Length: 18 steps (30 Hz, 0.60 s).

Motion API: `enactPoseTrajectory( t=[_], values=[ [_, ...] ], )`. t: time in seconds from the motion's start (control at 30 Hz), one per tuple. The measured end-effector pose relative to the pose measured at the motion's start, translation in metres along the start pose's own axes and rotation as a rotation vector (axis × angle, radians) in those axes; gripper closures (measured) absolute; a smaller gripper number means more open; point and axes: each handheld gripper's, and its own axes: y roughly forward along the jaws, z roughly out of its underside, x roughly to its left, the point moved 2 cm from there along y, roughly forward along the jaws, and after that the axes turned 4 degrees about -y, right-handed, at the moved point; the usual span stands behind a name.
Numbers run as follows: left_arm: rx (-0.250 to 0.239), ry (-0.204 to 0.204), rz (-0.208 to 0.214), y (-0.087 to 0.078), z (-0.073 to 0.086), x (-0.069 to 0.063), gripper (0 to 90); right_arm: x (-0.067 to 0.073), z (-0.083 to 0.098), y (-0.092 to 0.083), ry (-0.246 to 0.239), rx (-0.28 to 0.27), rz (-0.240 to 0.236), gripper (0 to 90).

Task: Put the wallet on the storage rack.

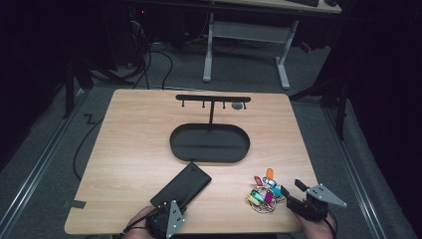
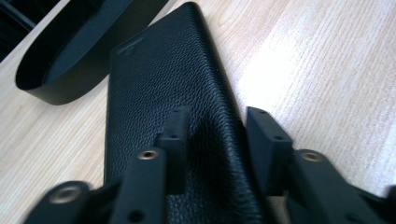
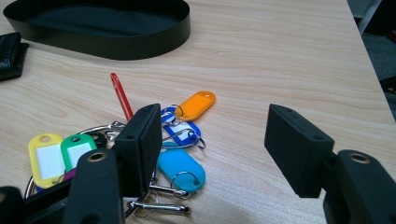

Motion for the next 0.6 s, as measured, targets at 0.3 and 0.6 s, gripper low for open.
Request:
enactPoseTrajectory(
  t=[0.3,0.6],
  values=[
    [0.006,-0.001,-0.037,-0.006,-0.001,0.001,76.3,0.000,0.000,-0.003,0.004,-0.007,-0.002,37.2],
    [-0.072,-0.093,-0.036,-0.023,-0.003,0.014,80.1,-0.001,0.001,-0.001,0.008,-0.002,-0.005,37.2]
  ],
)
